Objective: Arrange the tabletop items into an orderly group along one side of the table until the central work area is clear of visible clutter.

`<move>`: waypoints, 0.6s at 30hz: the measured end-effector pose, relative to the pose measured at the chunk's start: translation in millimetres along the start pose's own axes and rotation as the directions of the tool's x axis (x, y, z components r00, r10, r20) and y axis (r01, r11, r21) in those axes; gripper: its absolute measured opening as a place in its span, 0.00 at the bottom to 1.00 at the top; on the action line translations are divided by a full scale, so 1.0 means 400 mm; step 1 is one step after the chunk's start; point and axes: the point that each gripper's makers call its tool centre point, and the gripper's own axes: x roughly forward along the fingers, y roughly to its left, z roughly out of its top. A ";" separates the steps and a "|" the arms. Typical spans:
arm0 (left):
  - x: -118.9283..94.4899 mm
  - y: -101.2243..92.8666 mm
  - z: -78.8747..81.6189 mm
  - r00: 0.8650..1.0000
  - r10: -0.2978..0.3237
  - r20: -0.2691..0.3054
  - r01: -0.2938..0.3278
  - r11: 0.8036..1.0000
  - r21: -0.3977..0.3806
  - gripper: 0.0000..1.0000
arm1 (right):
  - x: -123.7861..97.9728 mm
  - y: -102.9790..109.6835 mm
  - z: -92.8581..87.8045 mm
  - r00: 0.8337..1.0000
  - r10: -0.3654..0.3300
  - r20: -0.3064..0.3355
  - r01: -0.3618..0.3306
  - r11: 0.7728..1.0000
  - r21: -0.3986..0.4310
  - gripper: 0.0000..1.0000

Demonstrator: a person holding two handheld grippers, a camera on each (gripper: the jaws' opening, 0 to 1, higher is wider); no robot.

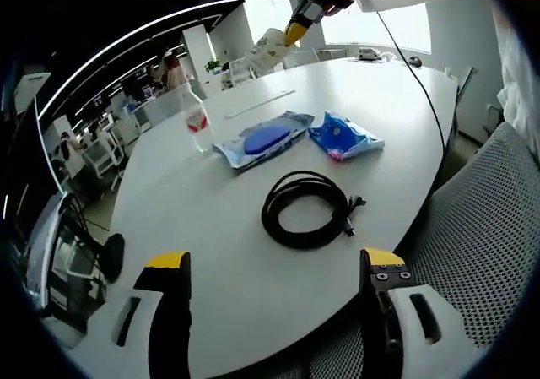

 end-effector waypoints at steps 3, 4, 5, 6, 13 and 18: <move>-0.001 0.000 0.000 1.000 0.003 -0.002 -0.003 1.000 0.005 0.82 | 0.005 -0.002 -0.004 0.999 0.003 -0.036 -0.005 0.998 -0.063 0.00; -0.001 0.000 -0.001 1.000 0.003 -0.003 -0.003 1.000 0.007 0.82 | 0.006 -0.005 -0.007 0.999 -0.001 -0.048 -0.004 0.996 -0.086 0.00; 0.000 0.000 -0.002 1.000 0.003 -0.005 -0.003 1.000 0.011 0.82 | 0.008 -0.011 -0.011 0.998 -0.009 -0.063 0.001 0.993 -0.115 0.00; -0.001 -0.001 -0.002 1.000 0.002 -0.007 -0.002 1.000 0.014 0.82 | 0.009 -0.015 -0.015 0.997 -0.018 -0.077 0.007 0.990 -0.141 0.00; -0.002 -0.004 0.000 1.000 0.000 -0.003 0.000 1.000 0.021 0.81 | 0.030 -0.032 -0.038 0.987 -0.026 -0.161 -0.015 0.969 -0.245 0.00; -0.002 -0.004 -0.002 1.000 0.001 -0.008 -0.001 1.000 0.025 0.80 | 0.044 -0.049 -0.047 0.975 -0.058 -0.216 -0.028 0.927 -0.373 0.00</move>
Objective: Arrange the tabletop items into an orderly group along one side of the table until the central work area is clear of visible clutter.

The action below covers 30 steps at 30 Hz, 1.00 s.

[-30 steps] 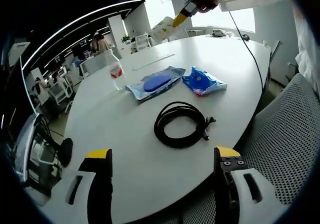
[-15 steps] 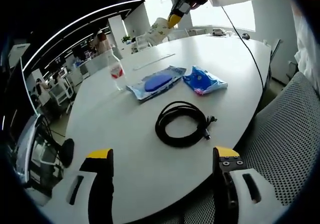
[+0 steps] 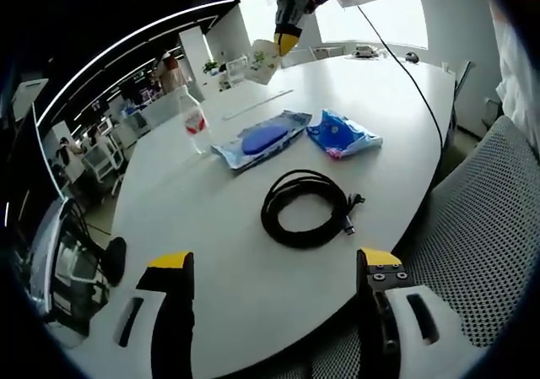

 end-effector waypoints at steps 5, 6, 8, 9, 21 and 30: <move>-0.001 0.003 0.001 1.000 0.005 0.002 -0.005 1.000 -0.001 0.80 | 0.017 -0.006 -0.013 0.999 -0.009 -0.054 0.000 0.987 -0.160 0.00; -0.001 0.003 0.000 1.000 0.005 0.002 -0.005 1.000 -0.002 0.80 | 0.021 -0.005 -0.011 0.999 -0.012 -0.051 0.003 0.986 -0.167 0.00; -0.001 0.003 0.001 1.000 0.005 0.003 -0.005 1.000 0.000 0.80 | 0.023 -0.006 -0.009 0.999 -0.012 -0.053 0.003 0.984 -0.176 0.00; -0.001 0.003 0.001 1.000 0.005 0.003 -0.005 1.000 0.001 0.80 | 0.023 -0.006 -0.007 0.999 -0.010 -0.052 0.001 0.985 -0.174 0.00; -0.001 0.002 -0.001 1.000 0.004 -0.001 -0.004 1.000 0.007 0.79 | 0.056 -0.009 -0.006 0.995 0.039 -0.086 -0.053 0.985 -0.164 0.00; 0.000 0.005 -0.002 1.000 0.007 -0.001 -0.007 1.000 0.005 0.78 | 0.081 -0.045 0.006 0.992 0.052 -0.113 -0.071 0.983 -0.168 0.00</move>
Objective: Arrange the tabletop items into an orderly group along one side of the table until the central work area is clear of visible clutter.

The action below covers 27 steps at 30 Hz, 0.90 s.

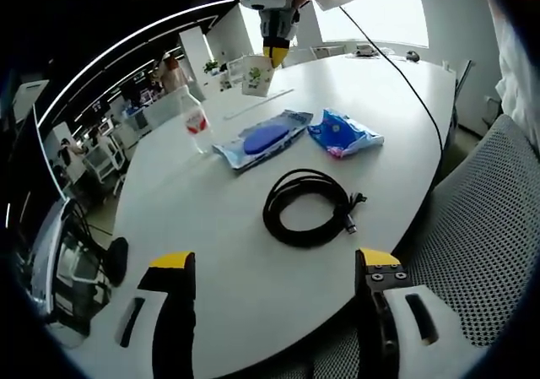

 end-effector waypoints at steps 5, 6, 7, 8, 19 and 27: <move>0.000 0.003 -0.002 1.000 0.004 0.000 -0.004 1.000 -0.003 0.77 | 0.016 -0.016 -0.001 1.000 0.012 -0.018 -0.012 1.000 -0.004 0.00; 0.000 0.003 -0.002 1.000 0.004 -0.001 -0.004 1.000 -0.004 0.77 | 0.021 -0.021 -0.002 1.000 0.016 -0.022 -0.017 1.000 -0.004 0.00; 0.000 0.003 -0.003 1.000 0.004 -0.001 -0.004 1.000 -0.005 0.77 | 0.024 -0.024 -0.002 1.000 0.018 -0.025 -0.018 1.000 -0.005 0.00; 0.000 0.003 -0.003 1.000 0.005 -0.001 -0.005 1.000 -0.005 0.77 | 0.029 -0.030 -0.002 0.999 0.020 -0.030 -0.020 1.000 -0.005 0.00; -0.002 0.012 -0.002 1.000 0.019 -0.001 -0.019 1.000 -0.007 0.76 | 0.068 -0.085 0.015 0.995 0.037 -0.088 -0.042 0.998 -0.054 0.00; -0.002 0.015 -0.001 1.000 0.022 0.002 -0.022 1.000 -0.006 0.76 | 0.108 -0.118 0.023 0.987 0.054 -0.150 -0.073 0.989 -0.127 0.00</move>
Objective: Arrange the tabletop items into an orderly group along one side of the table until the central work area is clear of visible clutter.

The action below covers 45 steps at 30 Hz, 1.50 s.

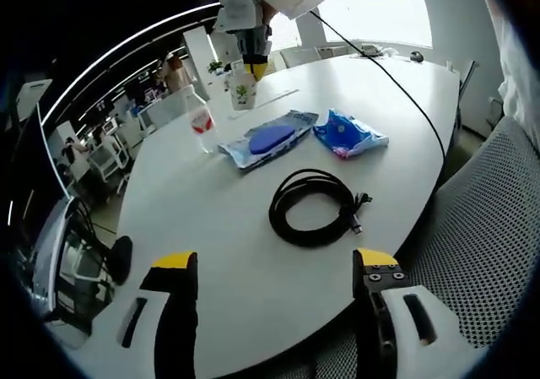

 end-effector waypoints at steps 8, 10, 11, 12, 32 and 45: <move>0.000 0.000 -0.003 1.000 -0.002 -0.003 0.002 1.000 -0.003 0.76 | 0.037 -0.022 0.017 0.999 0.020 -0.029 -0.021 0.999 -0.042 0.00; 0.001 -0.001 -0.004 1.000 -0.003 -0.006 0.003 1.000 -0.001 0.76 | 0.048 -0.023 0.018 0.999 0.027 -0.036 -0.029 0.998 -0.055 0.00; 0.001 -0.001 -0.005 1.000 -0.002 -0.008 0.002 1.000 -0.003 0.76 | 0.054 -0.027 0.019 0.999 0.028 -0.043 -0.030 0.998 -0.060 0.00; 0.002 -0.001 -0.005 1.000 -0.002 -0.008 0.002 1.000 -0.004 0.76 | 0.058 -0.030 0.019 0.998 0.027 -0.048 -0.030 0.998 -0.061 0.00; 0.007 -0.006 -0.018 0.999 -0.012 -0.035 0.012 1.000 -0.006 0.76 | 0.130 -0.070 0.021 0.991 0.023 -0.132 -0.037 0.993 -0.110 0.00; 0.005 -0.002 -0.016 0.999 -0.006 -0.033 0.006 1.000 -0.007 0.76 | 0.145 -0.064 0.043 0.988 0.017 -0.155 -0.039 0.989 -0.141 0.00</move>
